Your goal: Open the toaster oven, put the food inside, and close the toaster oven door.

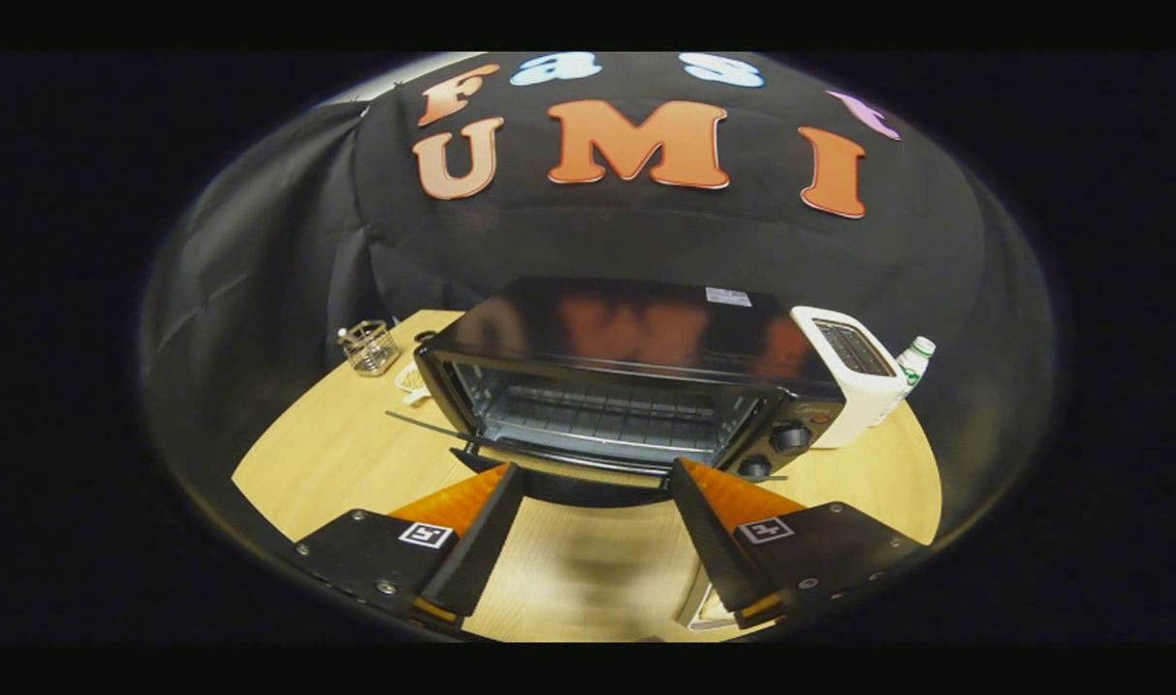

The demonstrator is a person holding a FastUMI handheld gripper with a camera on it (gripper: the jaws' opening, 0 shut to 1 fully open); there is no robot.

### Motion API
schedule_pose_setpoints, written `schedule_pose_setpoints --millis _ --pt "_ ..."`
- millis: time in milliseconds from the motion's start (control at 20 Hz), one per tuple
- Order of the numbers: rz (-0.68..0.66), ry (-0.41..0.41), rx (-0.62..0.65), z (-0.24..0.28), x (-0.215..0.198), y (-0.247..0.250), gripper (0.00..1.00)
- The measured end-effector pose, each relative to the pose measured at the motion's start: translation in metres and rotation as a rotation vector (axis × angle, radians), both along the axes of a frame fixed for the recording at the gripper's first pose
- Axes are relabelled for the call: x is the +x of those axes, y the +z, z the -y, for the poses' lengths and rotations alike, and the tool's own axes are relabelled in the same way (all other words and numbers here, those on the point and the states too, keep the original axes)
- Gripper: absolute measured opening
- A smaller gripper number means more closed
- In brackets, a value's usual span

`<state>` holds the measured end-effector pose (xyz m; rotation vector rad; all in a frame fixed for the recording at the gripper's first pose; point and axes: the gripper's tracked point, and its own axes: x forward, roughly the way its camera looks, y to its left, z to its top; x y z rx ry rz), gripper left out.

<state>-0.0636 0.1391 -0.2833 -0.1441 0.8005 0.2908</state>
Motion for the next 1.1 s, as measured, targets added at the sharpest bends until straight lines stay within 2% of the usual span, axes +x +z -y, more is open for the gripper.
schedule_pose_setpoints --millis 350,500,700,900,1100 --pt "-0.149 0.063 0.023 0.004 -0.035 -0.016 0.90" --pt "-0.255 0.078 0.098 -0.003 -0.060 -0.029 0.87" --pt "-0.385 0.049 0.155 -0.006 -0.085 -0.056 0.83" --pt "-0.492 -0.015 0.192 -0.005 -0.100 -0.080 0.81" --pt "-0.562 -0.054 0.184 -0.005 -0.109 -0.104 0.80"
